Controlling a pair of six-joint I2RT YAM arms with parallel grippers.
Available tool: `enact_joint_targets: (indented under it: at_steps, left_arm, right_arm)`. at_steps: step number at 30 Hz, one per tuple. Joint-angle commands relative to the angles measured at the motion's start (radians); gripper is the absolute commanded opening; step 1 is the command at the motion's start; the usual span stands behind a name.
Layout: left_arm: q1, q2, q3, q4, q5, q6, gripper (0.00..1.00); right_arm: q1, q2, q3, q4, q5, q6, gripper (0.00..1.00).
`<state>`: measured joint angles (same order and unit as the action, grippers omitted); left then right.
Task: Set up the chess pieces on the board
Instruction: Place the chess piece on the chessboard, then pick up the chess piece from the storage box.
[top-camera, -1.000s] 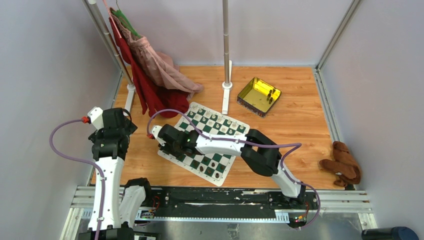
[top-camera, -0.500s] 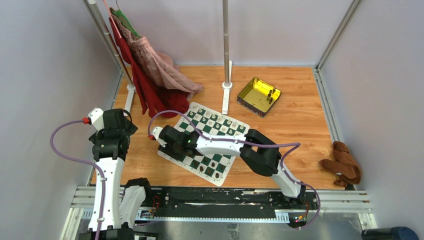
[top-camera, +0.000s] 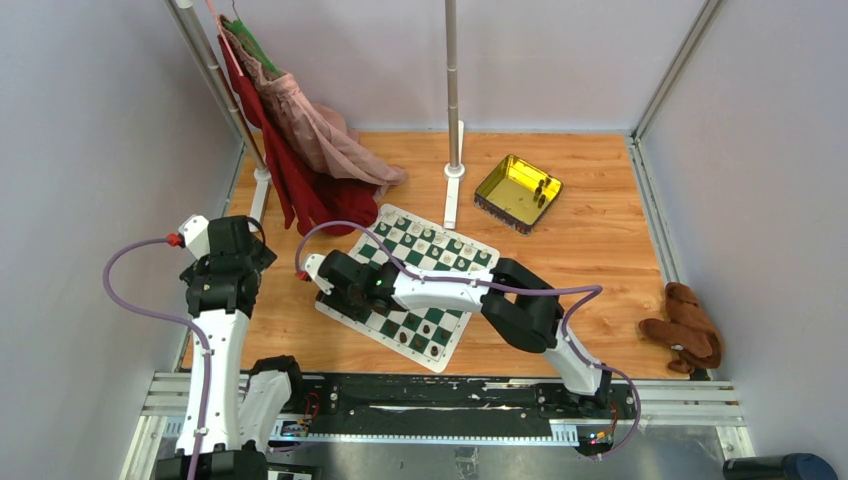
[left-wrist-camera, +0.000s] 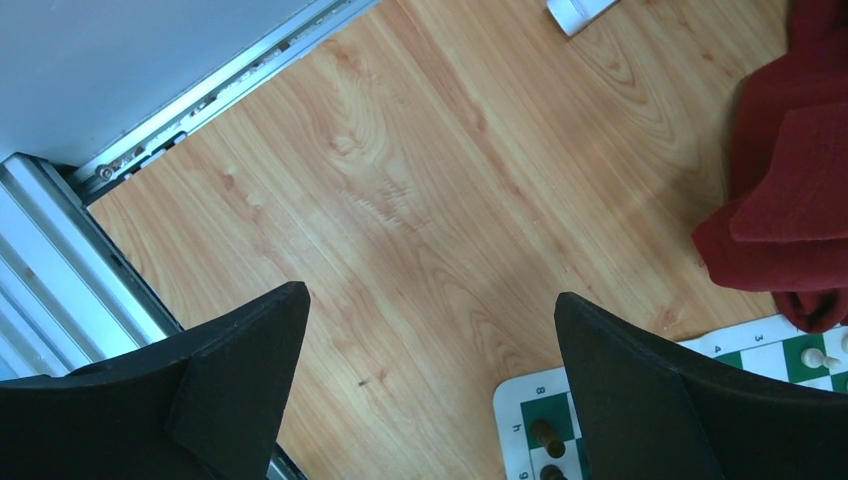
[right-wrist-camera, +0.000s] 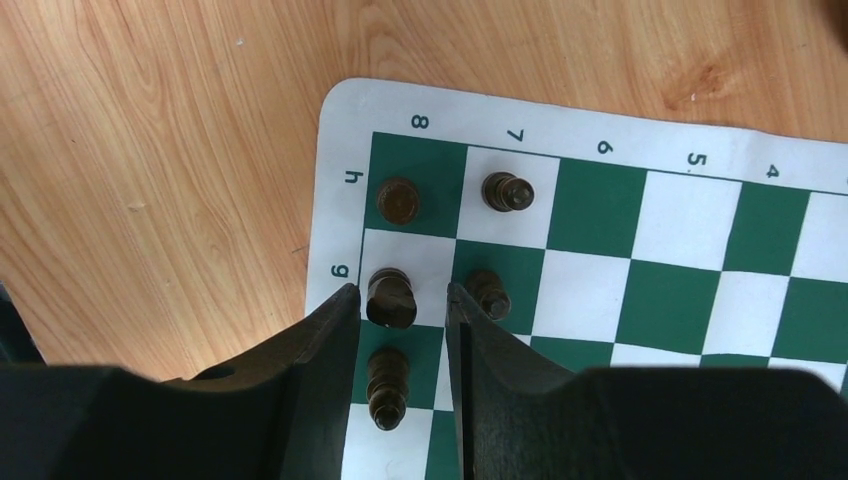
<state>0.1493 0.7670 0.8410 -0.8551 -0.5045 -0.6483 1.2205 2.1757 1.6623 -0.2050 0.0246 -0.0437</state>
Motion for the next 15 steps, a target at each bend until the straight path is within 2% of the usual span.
enact_joint_targets:
  at_steps: [1, 10, 13, 15]
  left_arm:
    - [0.010, 0.027, 0.020, 0.016, 0.000, -0.016, 1.00]
    - [0.010, 0.130, 0.066, 0.014, 0.038, -0.024, 1.00]
    - [0.010, 0.167, 0.054, 0.029, 0.077, -0.037, 1.00]
    - [0.010, 0.184, 0.037, 0.042, 0.099, -0.039, 1.00]
  right_arm:
    - [-0.012, -0.076, 0.051, -0.005, 0.001, -0.022, 0.41]
    - [-0.030, -0.205, 0.058, 0.009, 0.065, -0.022, 0.41]
    - [-0.073, -0.274, 0.014, 0.044, 0.148, -0.006, 0.40]
    - [-0.144, -0.319, -0.023, 0.070, 0.218, 0.015, 0.40]
